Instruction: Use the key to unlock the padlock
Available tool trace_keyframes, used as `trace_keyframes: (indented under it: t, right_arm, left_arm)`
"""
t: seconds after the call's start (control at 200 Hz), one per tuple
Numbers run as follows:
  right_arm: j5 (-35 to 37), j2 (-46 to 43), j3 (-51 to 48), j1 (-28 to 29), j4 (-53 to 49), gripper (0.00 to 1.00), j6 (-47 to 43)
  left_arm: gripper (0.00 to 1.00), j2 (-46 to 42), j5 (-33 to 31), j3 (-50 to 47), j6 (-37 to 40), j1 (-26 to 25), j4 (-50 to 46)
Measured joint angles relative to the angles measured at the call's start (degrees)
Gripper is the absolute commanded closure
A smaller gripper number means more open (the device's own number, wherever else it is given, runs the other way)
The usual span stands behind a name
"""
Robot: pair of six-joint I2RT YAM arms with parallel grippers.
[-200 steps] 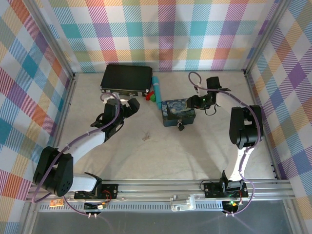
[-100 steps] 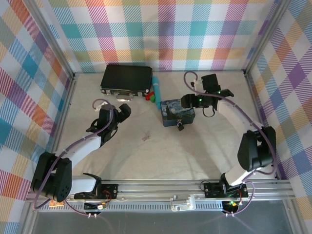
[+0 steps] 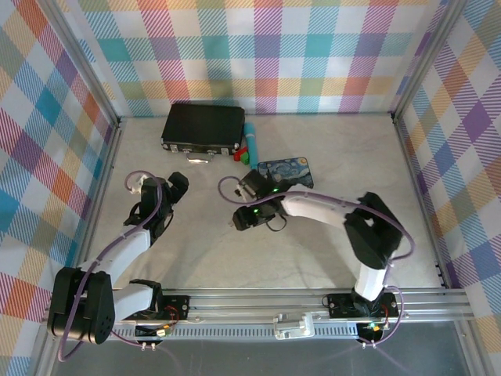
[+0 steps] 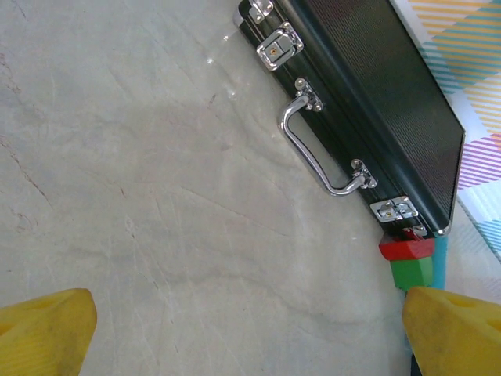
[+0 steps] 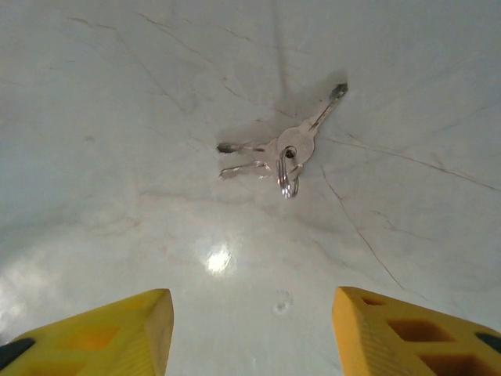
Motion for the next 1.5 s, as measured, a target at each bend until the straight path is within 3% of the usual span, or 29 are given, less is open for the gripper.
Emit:
trace_keyframes:
  t: [0.18, 0.335, 0.71, 0.985, 1.275, 1.5]
  right_arm:
    - [9.4, 7.8, 5.1, 2.8, 0.5, 0.45, 5.6]
    - [15.0, 9.7, 6.6, 3.2, 1.9, 0.55, 8.9]
    - [17.5, 11.8, 7.7, 3.5, 3.1, 0.67, 12.5]
    - [19.9, 11.6, 6.4, 4.0, 4.6, 0.98, 12.9]
    - [16.6, 8.3, 0.7, 3.4, 10.4, 1.0, 8.0]
    - [3.1, -1.3, -9.9, -2.3, 14.0, 1.0, -1.1]
  left_arm:
    - [0.0, -0.3, 0.2, -0.3, 0.4, 0.0, -0.2]
    - [0.0, -1.0, 0.2, -0.3, 1.4, 0.0, -1.5]
    - [0.0, -4.4, 0.1, -0.5, 3.1, 0.0, -3.2]
    - [0.0, -5.5, 0.2, -0.5, 3.5, 0.0, -4.2]
    - [0.0, -5.5, 2.2, -0.1, 4.3, 0.0, -5.8]
    - [0.02, -5.5, 9.6, 0.6, 5.0, 0.0, -4.5]
